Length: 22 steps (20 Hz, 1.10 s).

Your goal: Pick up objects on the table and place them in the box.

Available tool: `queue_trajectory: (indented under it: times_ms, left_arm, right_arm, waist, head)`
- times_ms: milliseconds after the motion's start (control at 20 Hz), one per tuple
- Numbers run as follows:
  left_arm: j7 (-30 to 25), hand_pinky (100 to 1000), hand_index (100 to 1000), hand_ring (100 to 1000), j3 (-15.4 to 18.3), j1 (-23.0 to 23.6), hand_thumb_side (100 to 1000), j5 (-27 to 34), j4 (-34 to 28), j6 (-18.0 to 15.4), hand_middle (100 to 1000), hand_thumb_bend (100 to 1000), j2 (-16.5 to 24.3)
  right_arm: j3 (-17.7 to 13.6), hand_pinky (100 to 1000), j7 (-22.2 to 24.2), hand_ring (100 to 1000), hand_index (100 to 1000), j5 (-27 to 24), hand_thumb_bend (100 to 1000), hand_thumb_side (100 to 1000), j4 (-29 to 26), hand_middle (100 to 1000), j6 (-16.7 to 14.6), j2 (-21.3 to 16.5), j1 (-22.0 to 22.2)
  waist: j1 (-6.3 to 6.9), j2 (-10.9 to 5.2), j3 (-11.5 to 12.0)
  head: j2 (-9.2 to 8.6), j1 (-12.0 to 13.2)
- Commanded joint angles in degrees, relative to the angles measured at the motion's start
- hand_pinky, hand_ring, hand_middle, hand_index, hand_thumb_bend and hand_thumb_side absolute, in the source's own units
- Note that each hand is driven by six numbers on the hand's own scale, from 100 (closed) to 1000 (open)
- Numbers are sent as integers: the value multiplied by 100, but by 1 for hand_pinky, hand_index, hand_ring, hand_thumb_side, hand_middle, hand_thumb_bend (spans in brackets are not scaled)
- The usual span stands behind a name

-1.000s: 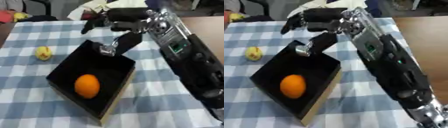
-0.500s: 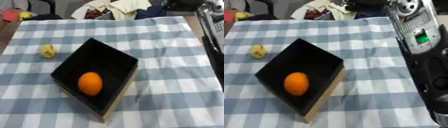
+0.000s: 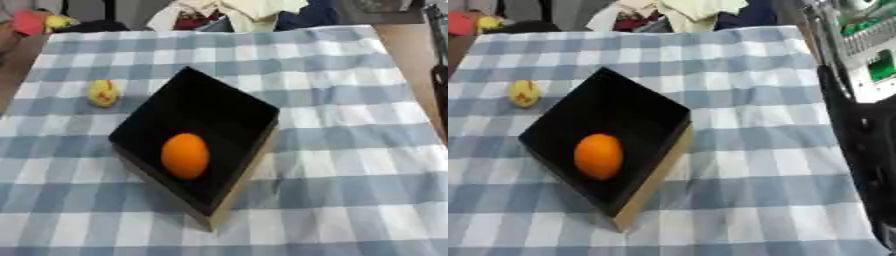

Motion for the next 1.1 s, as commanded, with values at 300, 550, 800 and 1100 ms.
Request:
queue_trajectory:
  times_ms: [300,550,800,1100]
  left_arm:
    - [-1250,506,840,691,-261,-636,848,-2,546,417,651,100,1227]
    - [-2499,585,883,762,-701,-1220,897,-431,1437,72,724,100,1591]
    - [-3745,654,922,802,-1022,-1843,832,-989,2304,-343,767,181,1595]
    - [-4803,708,945,819,-1307,-2468,764,-1687,3016,-632,784,377,1344]
  right_arm:
    - [-117,921,-226,864,921,8,100,825,-163,819,120,-63,-78]
    - [-112,922,-259,864,921,31,100,827,-170,819,122,-30,-114]
    - [-108,923,-274,863,921,64,100,830,-162,818,139,-3,-116]
    - [-95,923,-272,863,920,115,100,831,-150,818,137,32,-120]
  waist:
    - [10,-110,-22]
    - [11,-67,-65]
    - [24,-34,-98]
    - [37,-17,-117]
  head:
    - [-9,-14]
    - [-104,-6]
    - [-191,3]
    - [-229,33]
